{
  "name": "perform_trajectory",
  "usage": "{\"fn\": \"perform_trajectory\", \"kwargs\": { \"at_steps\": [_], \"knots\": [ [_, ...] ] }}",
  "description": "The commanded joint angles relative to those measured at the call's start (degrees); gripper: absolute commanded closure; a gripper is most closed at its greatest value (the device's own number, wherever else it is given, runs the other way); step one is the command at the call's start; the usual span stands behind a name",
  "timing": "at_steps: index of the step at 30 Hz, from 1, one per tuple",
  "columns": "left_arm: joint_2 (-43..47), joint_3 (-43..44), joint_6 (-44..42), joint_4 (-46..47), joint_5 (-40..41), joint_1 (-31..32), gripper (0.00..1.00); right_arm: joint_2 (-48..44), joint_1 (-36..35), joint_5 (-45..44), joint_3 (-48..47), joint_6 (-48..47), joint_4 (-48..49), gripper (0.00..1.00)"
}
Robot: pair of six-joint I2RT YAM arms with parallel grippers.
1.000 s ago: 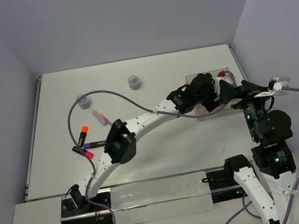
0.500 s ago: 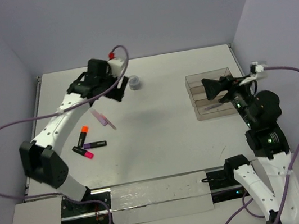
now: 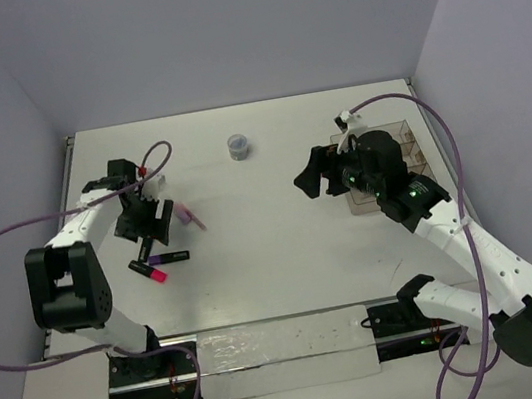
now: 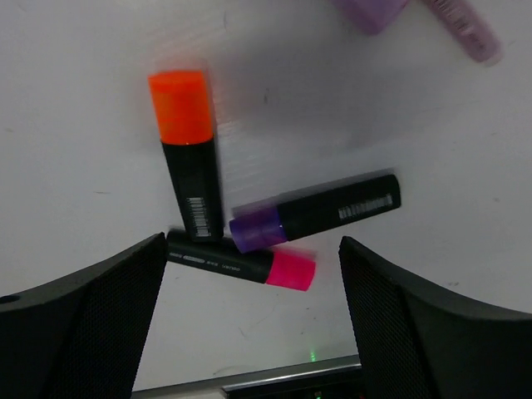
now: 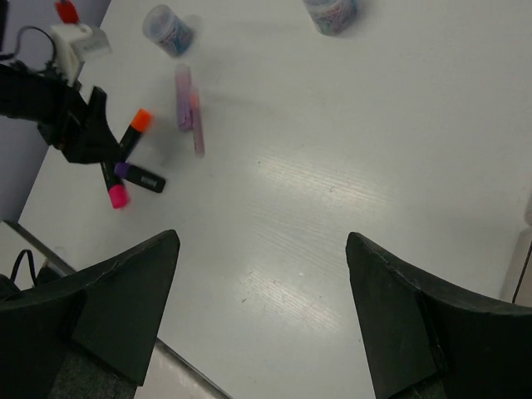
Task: Sort the stationery into containers
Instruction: Pick up the stationery from the center of the board.
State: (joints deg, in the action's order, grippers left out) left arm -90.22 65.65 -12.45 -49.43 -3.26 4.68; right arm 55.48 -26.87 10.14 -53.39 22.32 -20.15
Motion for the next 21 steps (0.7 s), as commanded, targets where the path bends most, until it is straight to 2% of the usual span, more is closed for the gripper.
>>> {"fn": "perform_trajectory", "kwargs": {
  "at_steps": [1,4,9,10,12,16,20,21],
  "knots": [
    [-4.67,-3.29,2.23,4.89,2.77,-3.20,0.09,0.06,-0.46,-0.56,-1.97,0.42,3.66,0.11],
    [-7.45,-4.40,2.69,9.99,4.81,-5.79,0.10,-0.56,-0.46,-1.01,-1.47,-0.09,3.61,0.11],
    [-10.45,-6.86,1.51,16.13,2.27,-8.37,0.14,-1.25,-0.46,-2.30,-1.72,-1.39,2.49,0.11],
    [-10.50,-6.94,1.47,16.29,1.81,-8.37,0.15,-1.42,-0.46,-2.48,-1.72,-1.48,2.32,0.11],
    [-11.93,-7.42,2.10,17.51,0.48,-8.37,0.24,-1.58,-0.53,-3.08,-1.63,-1.64,2.02,0.11],
    [-13.57,-8.08,2.34,18.05,-1.27,-8.46,0.55,-2.11,-0.55,-3.94,-1.72,-1.93,1.54,0.10],
    [-14.43,-8.25,1.99,17.34,-4.05,-8.37,0.96,-2.34,-0.46,-4.57,-2.05,-1.87,1.90,0.10],
    [-14.27,-7.74,1.93,17.14,-5.31,-8.37,1.00,-2.07,-0.46,-3.97,-2.13,-1.66,2.26,0.10]
  ]
}}
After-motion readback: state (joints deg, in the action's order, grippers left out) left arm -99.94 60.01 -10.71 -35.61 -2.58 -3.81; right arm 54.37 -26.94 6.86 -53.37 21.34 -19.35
